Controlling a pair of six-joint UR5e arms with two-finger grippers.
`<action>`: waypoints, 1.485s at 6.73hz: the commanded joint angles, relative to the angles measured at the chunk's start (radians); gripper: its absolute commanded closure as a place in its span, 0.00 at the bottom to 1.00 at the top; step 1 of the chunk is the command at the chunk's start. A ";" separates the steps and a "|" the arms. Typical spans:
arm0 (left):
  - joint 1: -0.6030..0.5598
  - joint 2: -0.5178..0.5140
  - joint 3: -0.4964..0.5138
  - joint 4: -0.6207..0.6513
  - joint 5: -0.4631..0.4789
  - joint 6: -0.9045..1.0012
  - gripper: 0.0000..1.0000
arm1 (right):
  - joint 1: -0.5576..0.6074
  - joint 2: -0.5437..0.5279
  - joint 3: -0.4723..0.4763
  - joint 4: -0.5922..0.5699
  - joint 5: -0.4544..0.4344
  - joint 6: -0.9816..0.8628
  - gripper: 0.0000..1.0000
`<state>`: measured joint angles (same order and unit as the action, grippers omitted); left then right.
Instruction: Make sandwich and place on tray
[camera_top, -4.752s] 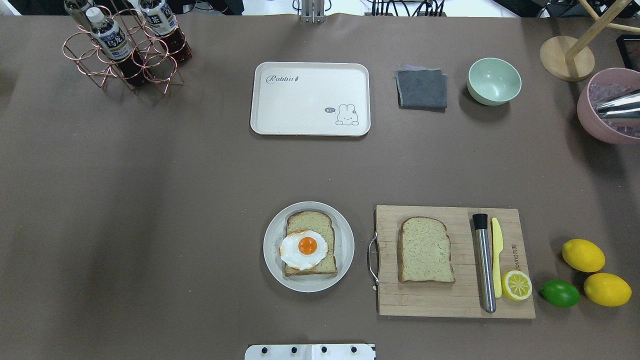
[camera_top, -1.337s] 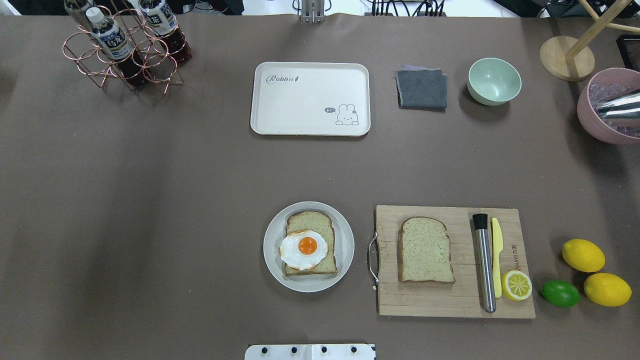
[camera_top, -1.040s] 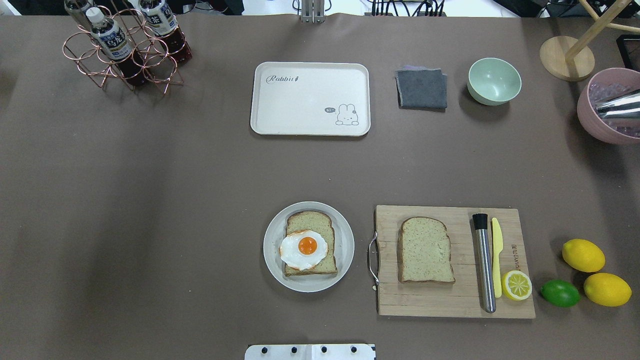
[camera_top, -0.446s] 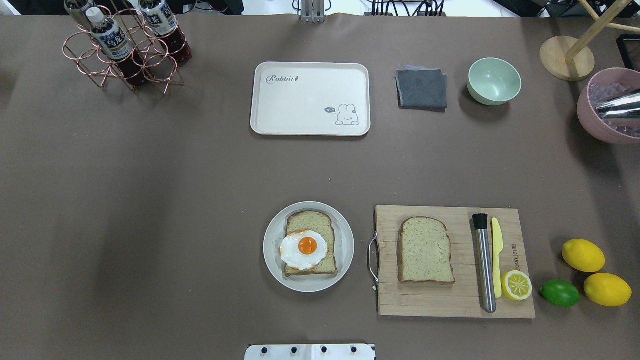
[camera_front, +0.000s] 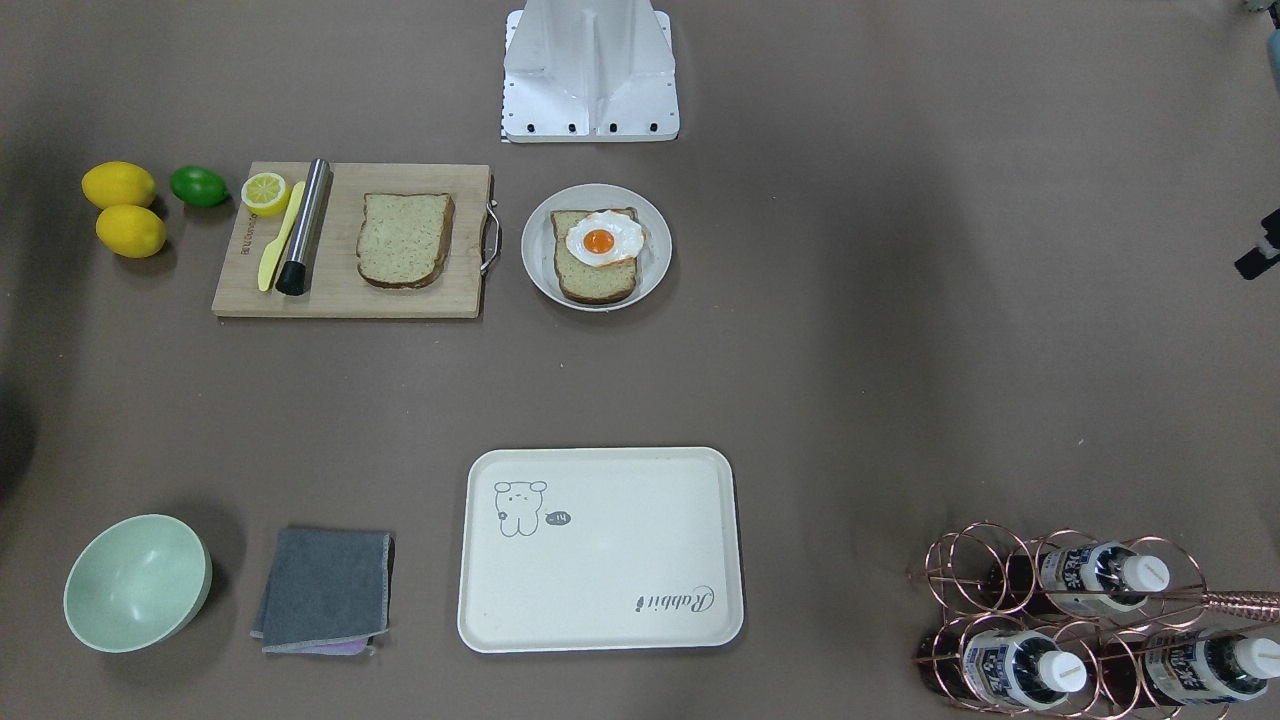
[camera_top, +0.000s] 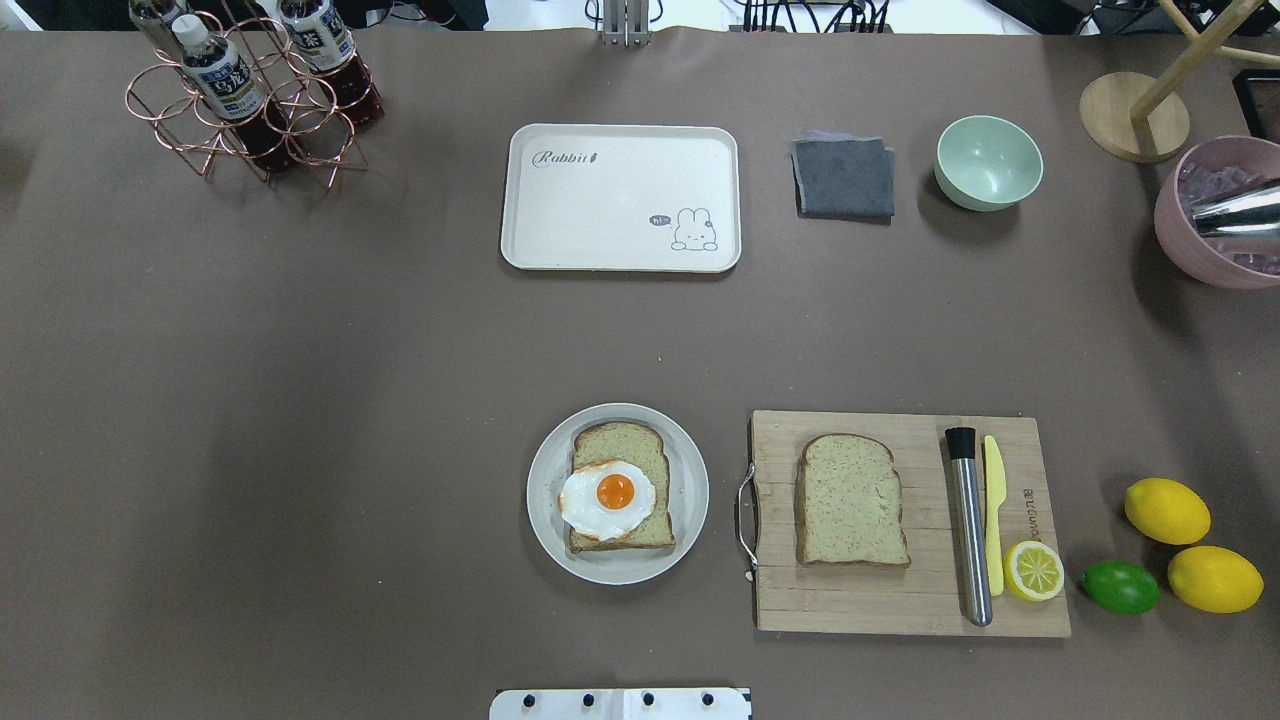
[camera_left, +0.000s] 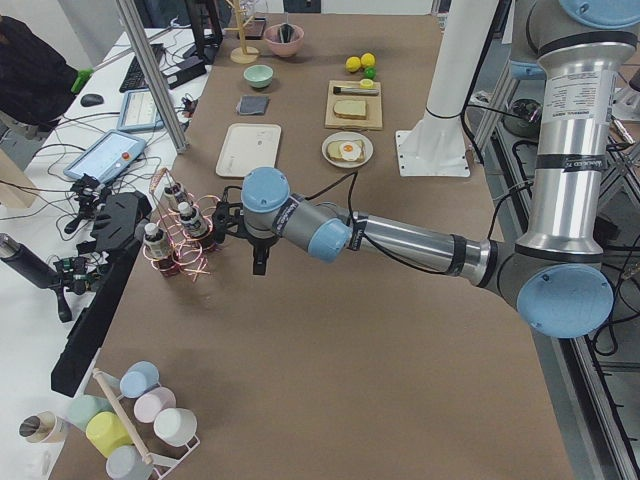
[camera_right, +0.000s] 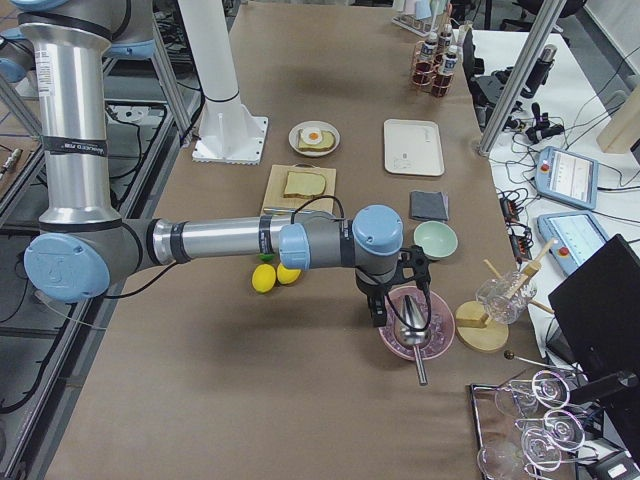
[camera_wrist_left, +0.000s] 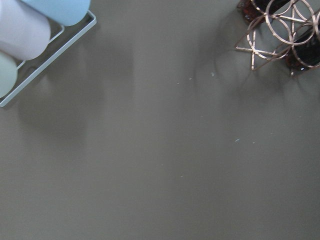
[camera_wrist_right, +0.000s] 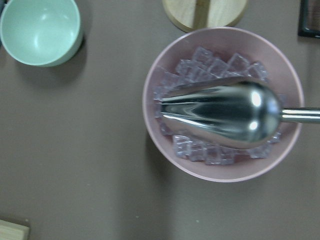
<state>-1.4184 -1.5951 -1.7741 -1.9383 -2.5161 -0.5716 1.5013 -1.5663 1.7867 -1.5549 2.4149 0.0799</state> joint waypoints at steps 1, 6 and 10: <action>0.149 -0.011 -0.028 -0.149 0.101 -0.257 0.02 | -0.157 0.002 0.106 0.103 0.003 0.302 0.00; 0.318 -0.062 -0.065 -0.168 0.281 -0.425 0.02 | -0.620 0.003 0.111 0.579 -0.192 0.912 0.00; 0.328 -0.088 -0.062 -0.166 0.283 -0.453 0.02 | -0.915 0.008 0.191 0.584 -0.428 1.136 0.00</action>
<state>-1.0927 -1.6781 -1.8373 -2.1048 -2.2342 -1.0226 0.6517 -1.5576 1.9690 -0.9714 2.0461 1.1765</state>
